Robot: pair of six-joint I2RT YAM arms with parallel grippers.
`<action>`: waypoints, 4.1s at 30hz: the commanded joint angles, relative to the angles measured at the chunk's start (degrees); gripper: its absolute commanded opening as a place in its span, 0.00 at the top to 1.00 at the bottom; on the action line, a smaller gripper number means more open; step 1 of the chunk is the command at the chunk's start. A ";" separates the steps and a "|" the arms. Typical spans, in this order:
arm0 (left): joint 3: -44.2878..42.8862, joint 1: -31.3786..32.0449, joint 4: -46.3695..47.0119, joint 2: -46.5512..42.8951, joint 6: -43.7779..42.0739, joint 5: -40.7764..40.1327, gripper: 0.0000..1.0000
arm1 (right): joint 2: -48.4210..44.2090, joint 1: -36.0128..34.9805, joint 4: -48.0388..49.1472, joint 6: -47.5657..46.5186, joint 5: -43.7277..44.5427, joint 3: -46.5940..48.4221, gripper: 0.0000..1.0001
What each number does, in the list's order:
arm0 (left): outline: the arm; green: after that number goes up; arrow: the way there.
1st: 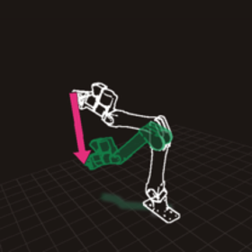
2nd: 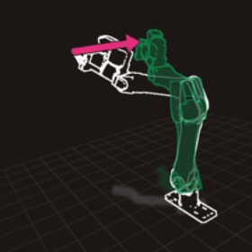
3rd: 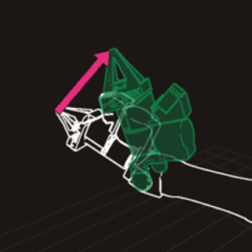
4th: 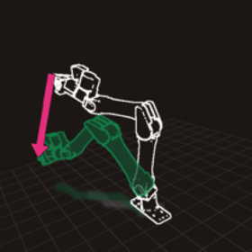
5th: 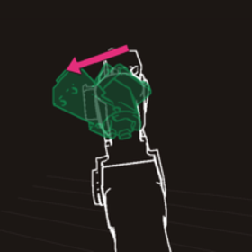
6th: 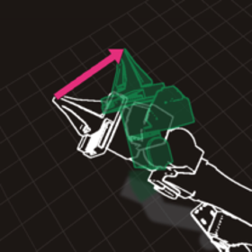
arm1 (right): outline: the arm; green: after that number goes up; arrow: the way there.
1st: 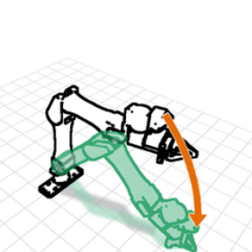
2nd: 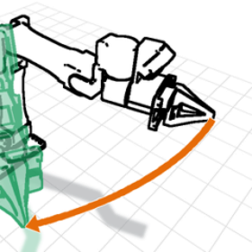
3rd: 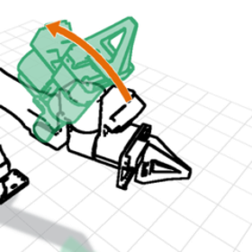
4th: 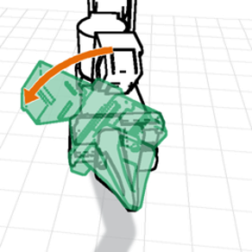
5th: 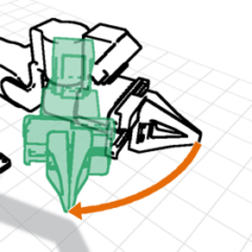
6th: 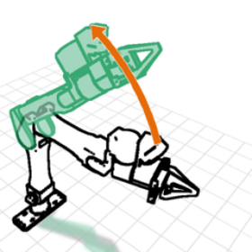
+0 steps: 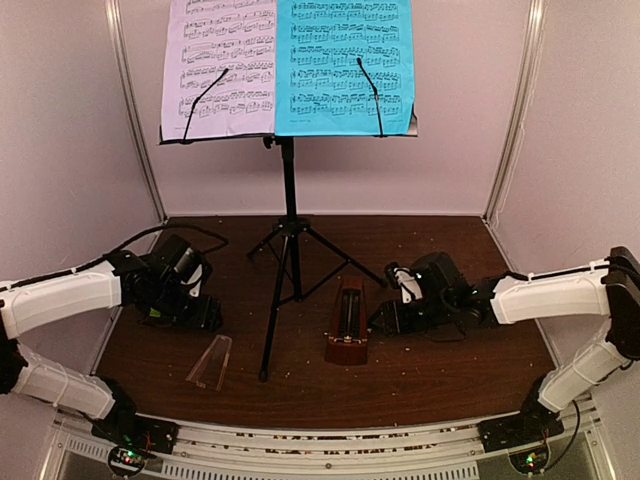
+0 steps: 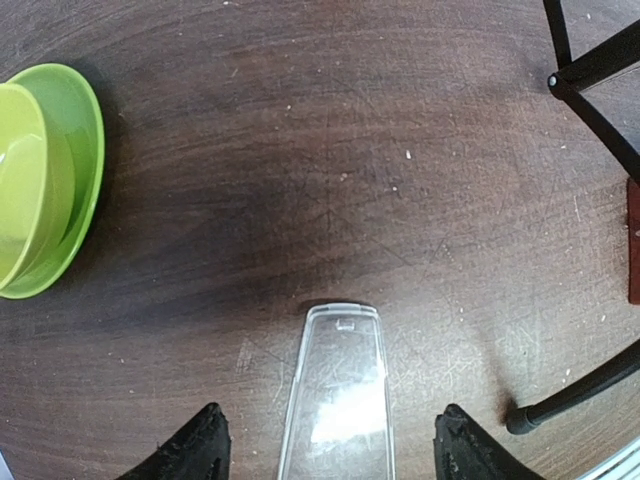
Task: Set up the instrument practice props
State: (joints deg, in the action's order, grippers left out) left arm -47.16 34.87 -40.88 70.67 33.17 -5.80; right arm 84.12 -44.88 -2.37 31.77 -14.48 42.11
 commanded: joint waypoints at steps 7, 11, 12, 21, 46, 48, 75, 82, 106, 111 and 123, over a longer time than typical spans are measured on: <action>1.86 -0.42 2.17 -2.33 -0.11 -1.29 0.28 | -15.22 -0.08 -1.78 -7.49 -2.10 -4.63 0.18; 1.27 -0.42 3.46 -1.33 -0.45 -0.73 0.28 | -17.03 -2.06 -0.69 -7.09 -2.92 -4.27 0.11; 1.16 -0.38 3.66 -1.07 -0.47 -0.63 0.28 | -17.05 -2.91 -0.51 -7.03 -2.71 -3.91 0.09; 0.36 -0.41 4.58 0.21 -0.73 -0.35 0.28 | -13.38 -6.89 0.61 -5.56 3.41 0.25 0.09; 0.82 -0.42 4.63 0.25 -1.60 -0.29 0.28 | -6.16 -10.65 1.62 -2.37 17.12 5.96 0.19; 0.92 -0.42 4.61 0.29 -1.51 -0.26 0.28 | -5.99 -10.68 1.98 -2.13 17.25 5.90 0.20; 0.00 -0.39 4.86 1.84 -2.22 -0.26 0.28 | -9.04 -10.69 0.13 -2.21 19.02 3.05 0.34; -0.01 -0.35 4.65 1.21 -1.16 -0.85 0.27 | -11.61 -10.59 -1.41 -1.97 20.51 1.48 0.32; 3.98 -0.40 12.33 -8.71 -0.64 1.79 0.18 | -17.05 -6.87 0.06 -1.92 15.94 -3.53 0.28; 6.66 -0.37 17.29 -12.69 -2.27 5.88 0.19 | -17.80 -4.60 0.36 -1.88 14.92 -4.73 0.28; 9.54 -0.36 20.49 -18.56 -4.82 11.45 0.20 | -15.48 0.90 -0.30 -1.74 12.55 -5.68 0.28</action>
State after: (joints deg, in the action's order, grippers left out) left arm -38.41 34.85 -23.86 54.19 30.35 3.03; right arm 68.01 -45.45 -2.72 30.00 -0.91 37.80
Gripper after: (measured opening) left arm 0.804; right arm 0.717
